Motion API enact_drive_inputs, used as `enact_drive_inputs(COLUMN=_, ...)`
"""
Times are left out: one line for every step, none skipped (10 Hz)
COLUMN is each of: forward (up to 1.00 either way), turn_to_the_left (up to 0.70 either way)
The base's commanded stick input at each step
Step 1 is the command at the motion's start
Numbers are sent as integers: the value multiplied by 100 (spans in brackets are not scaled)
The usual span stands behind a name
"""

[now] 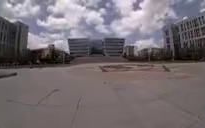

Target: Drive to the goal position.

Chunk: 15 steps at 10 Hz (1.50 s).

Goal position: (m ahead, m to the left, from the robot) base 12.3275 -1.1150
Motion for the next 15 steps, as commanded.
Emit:
enact_drive_inputs(forward=70, turn_to_the_left=3)
enact_drive_inputs(forward=70, turn_to_the_left=1)
enact_drive_inputs(forward=70, turn_to_the_left=0)
enact_drive_inputs(forward=70, turn_to_the_left=0)
enact_drive_inputs(forward=70, turn_to_the_left=0)
enact_drive_inputs(forward=70, turn_to_the_left=0)
enact_drive_inputs(forward=70, turn_to_the_left=0)
enact_drive_inputs(forward=70, turn_to_the_left=0)
enact_drive_inputs(forward=70, turn_to_the_left=0)
enact_drive_inputs(forward=70, turn_to_the_left=0)
enact_drive_inputs(forward=70, turn_to_the_left=0)
enact_drive_inputs(forward=70, turn_to_the_left=0)
enact_drive_inputs(forward=70, turn_to_the_left=0)
enact_drive_inputs(forward=70, turn_to_the_left=0)
enact_drive_inputs(forward=70, turn_to_the_left=0)
